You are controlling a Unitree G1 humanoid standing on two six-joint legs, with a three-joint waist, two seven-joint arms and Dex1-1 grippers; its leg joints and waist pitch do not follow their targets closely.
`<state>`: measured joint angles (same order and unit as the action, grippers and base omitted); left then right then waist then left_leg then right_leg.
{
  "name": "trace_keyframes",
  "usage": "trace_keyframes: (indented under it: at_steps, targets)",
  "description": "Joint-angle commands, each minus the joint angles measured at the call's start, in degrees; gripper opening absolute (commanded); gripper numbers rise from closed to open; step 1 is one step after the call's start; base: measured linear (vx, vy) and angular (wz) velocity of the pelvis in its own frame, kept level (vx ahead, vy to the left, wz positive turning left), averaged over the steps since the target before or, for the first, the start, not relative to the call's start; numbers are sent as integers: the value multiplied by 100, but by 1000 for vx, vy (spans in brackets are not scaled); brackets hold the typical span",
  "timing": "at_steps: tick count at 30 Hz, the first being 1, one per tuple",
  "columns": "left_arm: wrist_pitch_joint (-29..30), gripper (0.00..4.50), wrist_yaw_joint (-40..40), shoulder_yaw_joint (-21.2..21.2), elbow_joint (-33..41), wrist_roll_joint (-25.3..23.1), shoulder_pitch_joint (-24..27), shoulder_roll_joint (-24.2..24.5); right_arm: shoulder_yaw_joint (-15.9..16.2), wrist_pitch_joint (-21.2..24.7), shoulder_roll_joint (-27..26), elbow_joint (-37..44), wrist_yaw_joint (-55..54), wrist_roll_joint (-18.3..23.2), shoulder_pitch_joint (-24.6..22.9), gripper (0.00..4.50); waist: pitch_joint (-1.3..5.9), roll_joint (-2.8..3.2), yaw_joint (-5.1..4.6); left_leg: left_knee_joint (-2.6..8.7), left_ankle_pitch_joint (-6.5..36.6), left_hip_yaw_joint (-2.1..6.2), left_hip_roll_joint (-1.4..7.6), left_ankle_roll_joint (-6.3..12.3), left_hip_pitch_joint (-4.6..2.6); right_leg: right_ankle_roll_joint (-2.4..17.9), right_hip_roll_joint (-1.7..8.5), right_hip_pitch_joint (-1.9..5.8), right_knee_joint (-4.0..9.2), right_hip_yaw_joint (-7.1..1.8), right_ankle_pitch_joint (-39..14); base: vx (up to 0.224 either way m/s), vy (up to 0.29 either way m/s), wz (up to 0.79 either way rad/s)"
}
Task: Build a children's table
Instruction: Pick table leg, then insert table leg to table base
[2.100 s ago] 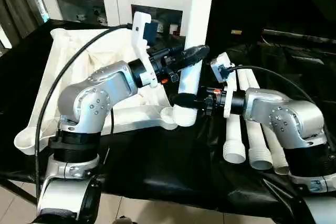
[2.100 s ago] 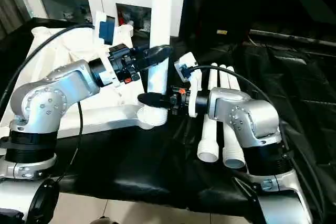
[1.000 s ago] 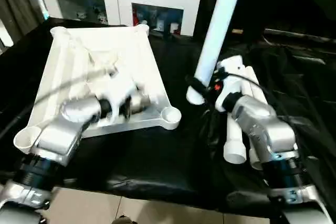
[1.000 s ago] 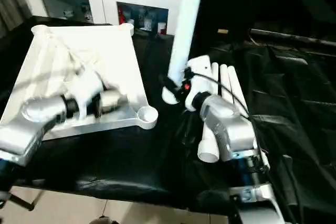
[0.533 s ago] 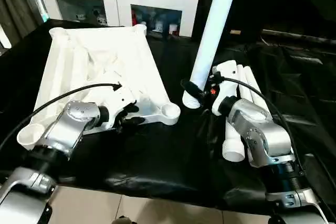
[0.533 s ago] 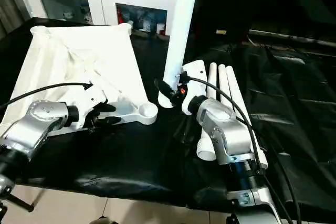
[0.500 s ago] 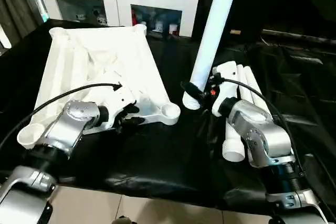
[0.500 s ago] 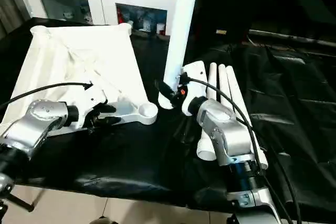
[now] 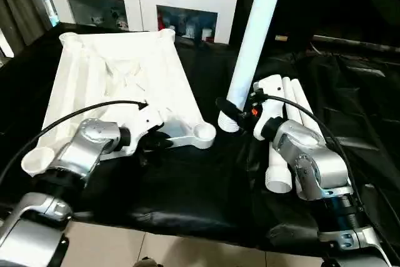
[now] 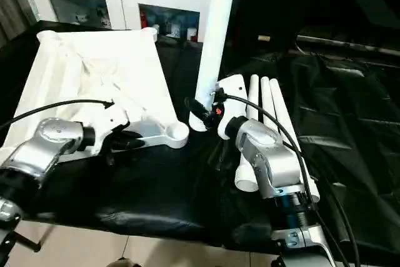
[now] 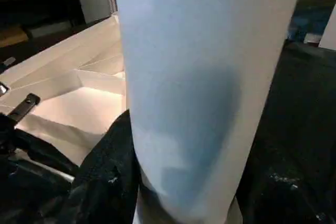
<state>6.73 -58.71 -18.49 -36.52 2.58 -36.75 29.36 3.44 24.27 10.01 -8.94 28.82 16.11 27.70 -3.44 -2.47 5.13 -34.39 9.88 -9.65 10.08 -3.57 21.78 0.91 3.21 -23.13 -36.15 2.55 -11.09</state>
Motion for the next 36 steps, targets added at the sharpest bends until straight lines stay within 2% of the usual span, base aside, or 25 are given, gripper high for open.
trace_keyframes:
  at_steps: [1, 4, 8, 12, 14, 16, 17, 19, 20, 21, 22, 23, 25, 26, 27, 28, 32, 33, 36]
  targets:
    - [-54, 20, -76, 40, -41, 22, -111, -44, 5, 17, 81, 220, 52, 8, 8, 193, 425, 130, 8, 425, 1054, 79, 281, -250, -137, 1189, 490, 313, 361, -276, -309, 0, 0, 0]
    - [-110, 1, -165, -11, -132, -59, -129, -44, 18, 32, 97, 225, 81, -7, 1, 193, 427, 129, -7, 423, 1018, 80, 277, -240, -124, 1219, 488, 329, 345, -273, -198, 0, 0, 0]
    - [-139, 0, -287, 2, -125, -57, -108, -56, 43, 126, 108, 255, 190, 52, -3, 193, 426, 124, -11, 421, 1054, 76, 285, -215, -136, 1220, 492, 323, 355, -277, -303, 0, 0, 0]
    - [10, 0, -564, 0, 212, 33, 10, -1, 190, 527, 175, 351, 563, 287, -14, 193, 425, 122, 2, 422, 1014, 78, 299, -157, -143, 1286, 495, 329, 343, -273, -195, 0, 0, 0]
    - [302, 0, -722, -38, 881, 186, 269, 28, 483, 795, 400, 411, 1000, 313, -49, 193, 413, 83, 4, 426, 1028, 76, 313, -145, -141, 1291, 500, 329, 338, -269, -292, 0, 0, 0]
    - [379, 0, -674, -35, 1041, 222, 343, -19, 581, 770, 467, 314, 1067, 205, -31, 193, 406, 99, 7, 423, 1011, 63, 321, -148, -142, 1297, 504, 311, 350, -276, -308, 0, 0, 0]
    - [410, 0, -642, -38, 1110, 229, 379, -52, 589, 736, 466, 205, 1061, 142, -2, 193, 405, 101, 23, 413, 1060, 48, 310, -142, -156, 1297, 499, 287, 366, -281, -398, 0, 0, 0]
    - [434, 0, -617, -45, 1184, 222, 423, -89, 542, 642, 421, -8, 1002, 40, 71, 193, 394, 94, 36, 425, 1173, 57, 303, -174, -148, 1237, 508, 289, 396, -280, -684, 0, 0, 0]
    - [453, 0, -620, -39, 1223, 218, 440, -95, 535, 625, 418, -52, 990, 25, 91, 193, 385, -23, 24, 433, 1222, 46, 302, -178, -146, 1176, 504, 286, 425, -277, -890, 0, 0, 0]
    - [516, 0, -627, -20, 1309, 228, 474, -113, 519, 567, 397, -194, 1001, 18, 151, 193, 392, 15, 44, 427, 1205, 62, 308, -193, -145, 1176, 532, 297, 397, -278, -948, 0, 0, 0]
    - [535, 0, -628, -15, 1332, 230, 482, -116, 516, 548, 387, -237, 1006, 21, 168, 193, 385, 45, 35, 433, 1202, 59, 309, -201, -147, 1131, 521, 275, 415, -278, -1053, 0, 0, 0]
    - [584, 0, -624, -4, 1392, 227, 503, -114, 510, 526, 367, -325, 1010, 38, 204, 193, 397, 17, 28, 428, 1140, 59, 306, -188, -141, 1121, 516, 282, 400, -277, -987, 0, 0, 0]
    - [679, 0, -587, 11, 1536, 203, 575, -105, 557, 453, 331, -531, 1070, 58, 263, 193, 401, 25, 26, 421, 1024, 53, 307, -145, -132, 1133, 513, 282, 388, -277, -809, 0, 0, 0]
    - [693, 0, -581, 13, 1556, 199, 585, -102, 577, 437, 326, -575, 1079, 45, 272, 193, 407, 0, 24, 416, 948, 45, 303, -108, -129, 1148, 509, 283, 381, -275, -699, 0, 0, 0]
    - [712, 0, -569, 19, 1585, 192, 597, -101, 595, 382, 308, -668, 1092, 6, 291, 193, 408, 12, 33, 412, 863, 45, 296, -71, -119, 1159, 506, 291, 370, -275, -593, 0, 0, 0]
    - [729, 0, -565, 27, 1606, 199, 608, -103, 559, 341, 266, -760, 1073, 8, 311, 193, 411, -1, 31, 408, 837, 42, 295, -54, -115, 1161, 506, 293, 366, -273, -563, 0, 0, 0]
    - [781, 0, -553, 45, 1686, 199, 644, -99, 426, 219, 123, -1036, 1086, 63, 391, 193, 400, 17, 19, 415, 902, 43, 294, -57, -120, 1169, 503, 281, 382, -269, -703, 0, 0, 0]
    - [814, 0, -540, 51, 1736, 192, 667, -98, 387, 193, 70, -1147, 1127, 101, 424, 193, 403, 3, 18, 416, 901, 45, 296, -57, -116, 1152, 504, 288, 378, -269, -716, 0, 0, 0]
    - [834, 0, -464, 68, 1772, 164, 703, -114, 428, 84, 40, -1310, 1141, 44, 435, 193, 407, 1, 12, 414, 901, 44, 297, -49, -115, 1155, 511, 288, 381, -269, -714, 0, 0, 0]
